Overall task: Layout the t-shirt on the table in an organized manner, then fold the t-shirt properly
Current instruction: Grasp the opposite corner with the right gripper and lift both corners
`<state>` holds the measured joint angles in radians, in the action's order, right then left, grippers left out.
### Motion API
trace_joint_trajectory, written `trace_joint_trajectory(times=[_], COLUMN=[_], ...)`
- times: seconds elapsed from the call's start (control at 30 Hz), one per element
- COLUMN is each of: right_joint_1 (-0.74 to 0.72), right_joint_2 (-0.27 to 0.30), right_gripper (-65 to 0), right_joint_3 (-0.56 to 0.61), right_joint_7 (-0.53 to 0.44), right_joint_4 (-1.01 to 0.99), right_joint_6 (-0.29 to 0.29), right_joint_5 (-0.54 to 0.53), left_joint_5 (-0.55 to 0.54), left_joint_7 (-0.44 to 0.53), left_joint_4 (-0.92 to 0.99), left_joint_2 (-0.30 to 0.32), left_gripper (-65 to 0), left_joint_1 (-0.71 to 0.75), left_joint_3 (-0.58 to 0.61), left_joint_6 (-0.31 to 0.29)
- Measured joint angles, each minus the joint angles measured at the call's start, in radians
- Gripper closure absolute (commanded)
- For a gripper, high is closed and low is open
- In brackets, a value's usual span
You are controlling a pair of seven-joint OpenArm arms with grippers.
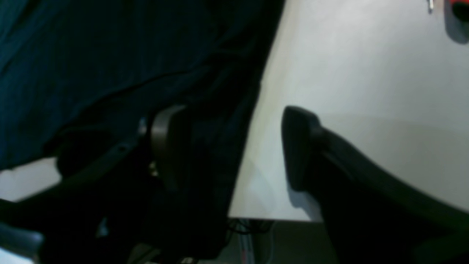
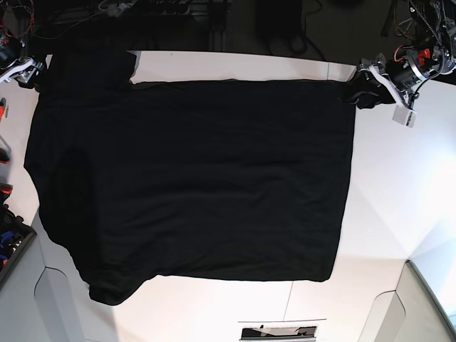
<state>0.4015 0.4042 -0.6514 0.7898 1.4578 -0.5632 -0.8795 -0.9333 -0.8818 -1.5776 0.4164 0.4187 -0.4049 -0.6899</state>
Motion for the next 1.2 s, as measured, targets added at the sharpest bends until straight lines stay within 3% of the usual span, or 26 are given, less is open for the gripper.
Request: trace_joint_trajectory(times=[0.43,0.5,0.6,0.67,0.73,0.83,1.0,1.2], right_joint_1=[0.000,0.000,0.002,0.003,0.003,0.003,0.002,-0.116], right_joint_2=[-0.008,-0.008,-0.008,-0.009,-0.011,-0.011,-0.014,-0.003], right_gripper=[-37.5,-27.9,-8.4,0.0,0.0,0.0,0.0,0.0], right_joint_3=[0.004,0.006,0.008,0.009,0.009,0.009,0.010,0.012], right_joint_7=[0.036,0.045,0.068,0.070,0.067,0.067,0.035,0.046], right_joint_4=[0.002,0.002,0.000,-0.002,-0.002,-0.002,0.012,0.029], right_joint_6=[-0.030,-0.032,-0.031,-0.031,-0.031,-0.031,-0.030,-0.019], right_joint_5=[-0.049,-0.052,-0.055,-0.052,-0.055,-0.055,-0.041,0.003], left_joint_5=[0.021,0.021,0.034,0.036,0.038,0.054,0.090,0.136], left_joint_7=[0.022,0.023,0.021,0.018,0.025,0.073,0.098,0.105], left_joint_4=[-0.003,-0.003,-0.002,-0.002,-0.002,-0.001,0.000,0.000], left_joint_2=[0.002,0.002,0.002,0.001,0.000,0.000,0.000,0.002], left_gripper=[-37.5,-33.3,-18.5,-15.0,-14.1,-0.2,0.0,0.0], left_joint_1=[0.000,0.000,0.000,0.000,0.000,0.003,-0.007,-0.045], left_joint_3=[0.034,0.034,0.034,0.035,0.035,0.039,0.039,0.039], left_joint_6=[-0.003,-0.003,-0.003,-0.003,-0.003,-0.003,-0.003,-0.003])
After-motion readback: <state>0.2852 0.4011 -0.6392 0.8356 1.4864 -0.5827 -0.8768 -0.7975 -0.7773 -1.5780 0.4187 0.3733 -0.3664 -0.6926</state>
